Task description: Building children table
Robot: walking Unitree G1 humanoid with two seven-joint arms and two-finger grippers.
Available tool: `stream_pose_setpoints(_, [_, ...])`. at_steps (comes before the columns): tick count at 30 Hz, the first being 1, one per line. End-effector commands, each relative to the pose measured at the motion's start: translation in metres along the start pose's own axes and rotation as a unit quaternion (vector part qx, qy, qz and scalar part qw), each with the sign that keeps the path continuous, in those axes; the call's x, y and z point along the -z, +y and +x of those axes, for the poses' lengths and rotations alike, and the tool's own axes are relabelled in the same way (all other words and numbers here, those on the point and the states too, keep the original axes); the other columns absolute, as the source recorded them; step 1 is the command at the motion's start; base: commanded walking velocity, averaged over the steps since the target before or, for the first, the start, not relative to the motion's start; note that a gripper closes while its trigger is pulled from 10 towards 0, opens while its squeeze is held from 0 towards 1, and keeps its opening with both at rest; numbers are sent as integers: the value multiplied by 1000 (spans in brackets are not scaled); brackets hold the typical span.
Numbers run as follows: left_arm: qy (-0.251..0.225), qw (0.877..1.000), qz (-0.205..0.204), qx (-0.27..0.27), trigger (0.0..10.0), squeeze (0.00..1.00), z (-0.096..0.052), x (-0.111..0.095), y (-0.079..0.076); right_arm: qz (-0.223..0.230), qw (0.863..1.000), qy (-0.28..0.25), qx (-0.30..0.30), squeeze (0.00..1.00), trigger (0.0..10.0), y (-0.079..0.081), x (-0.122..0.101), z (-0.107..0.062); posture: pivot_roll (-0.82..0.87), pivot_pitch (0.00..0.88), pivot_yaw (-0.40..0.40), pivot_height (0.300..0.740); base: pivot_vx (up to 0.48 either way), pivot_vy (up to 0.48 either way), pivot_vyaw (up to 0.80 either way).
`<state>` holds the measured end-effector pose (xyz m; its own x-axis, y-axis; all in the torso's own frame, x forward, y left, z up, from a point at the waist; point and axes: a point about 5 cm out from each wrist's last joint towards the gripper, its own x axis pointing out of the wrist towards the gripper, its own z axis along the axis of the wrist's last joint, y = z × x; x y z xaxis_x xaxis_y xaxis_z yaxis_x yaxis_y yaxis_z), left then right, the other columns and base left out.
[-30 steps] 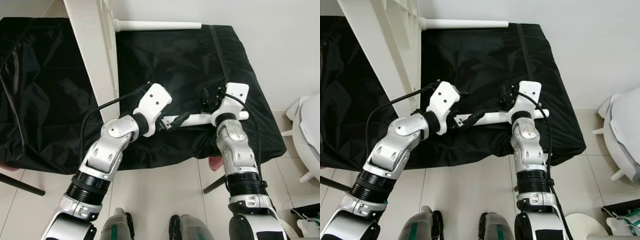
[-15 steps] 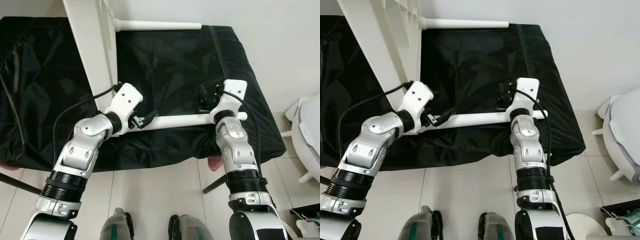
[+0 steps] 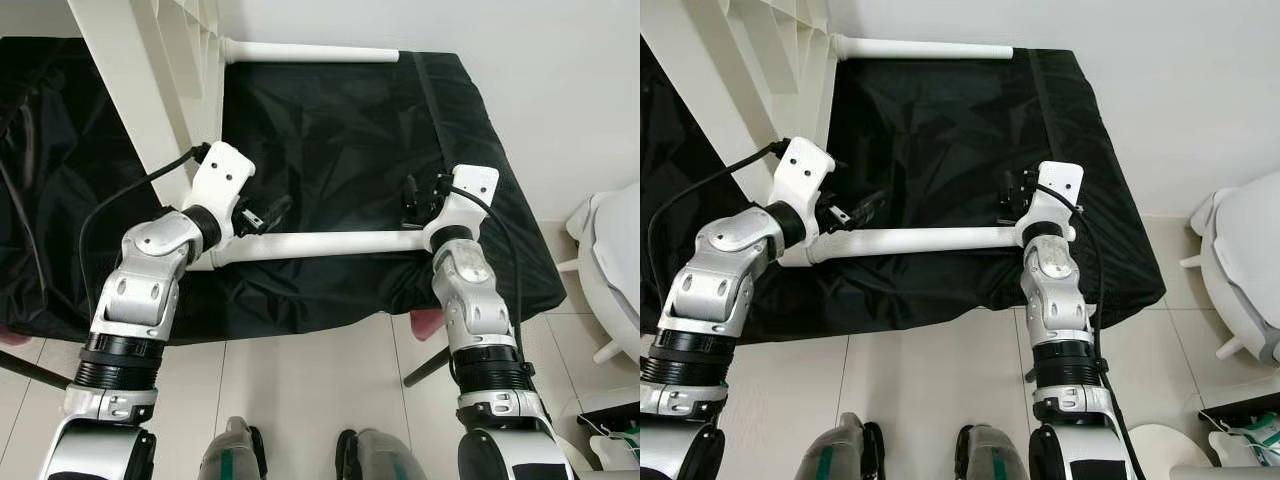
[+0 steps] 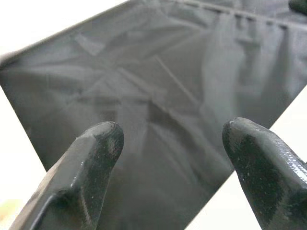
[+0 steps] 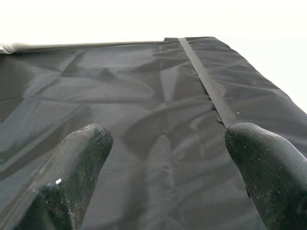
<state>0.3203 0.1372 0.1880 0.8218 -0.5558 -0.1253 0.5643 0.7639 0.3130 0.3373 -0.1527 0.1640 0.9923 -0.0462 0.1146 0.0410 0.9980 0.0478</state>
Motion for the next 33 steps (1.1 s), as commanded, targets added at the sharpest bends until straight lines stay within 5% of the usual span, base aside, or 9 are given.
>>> stream_pose_setpoints(1, [14,991,5,-133,10000,0,-2,7,12,4,1000,0,-1,0,10000,0,-1,1,-30,69,-16,740,0,0,0])
stream_pose_setpoints(5, [14,991,1,-130,10000,0,-5,7,14,3,1000,-1,-3,0,10000,-1,-1,2,-27,61,-21,740,0,0,0])
stream_pose_setpoints(13, [-88,979,-122,-139,10000,0,14,-23,-17,-13,1000,11,-11,0,10000,3,4,1,-40,29,-36,740,0,0,0])
stream_pose_setpoints(16, [-98,975,-130,-154,10000,0,15,-24,-20,-19,1000,9,-19,0,10000,4,5,0,-40,29,-36,740,0,0,0])
stream_pose_setpoints(17, [-99,971,-142,-164,10000,55,16,-23,-22,-8,999,2,-44,1000,10000,7,3,-1,-39,20,-38,740,0,0,0])
stream_pose_setpoints(18, [-98,968,-154,-170,10000,1000,17,-22,-23,0,998,-4,-59,1000,10000,8,3,-3,-37,11,-40,740,0,0,0])
stream_pose_setpoints(31, [-81,965,-161,-191,10000,1000,18,-5,-31,3,998,-17,-67,1000,10000,5,9,-3,-22,0,-65,740,0,0,0])
stream_pose_setpoints(32, [-81,965,-150,-202,10000,769,18,-4,-31,5,998,-17,-68,1000,10000,4,10,-3,-22,0,-65,740,0,0,0])
stream_pose_setpoints(33, [-81,961,-155,-212,10000,0,16,-2,-28,6,997,-18,-69,1000,10000,3,10,-3,-27,0,-61,740,0,0,0])
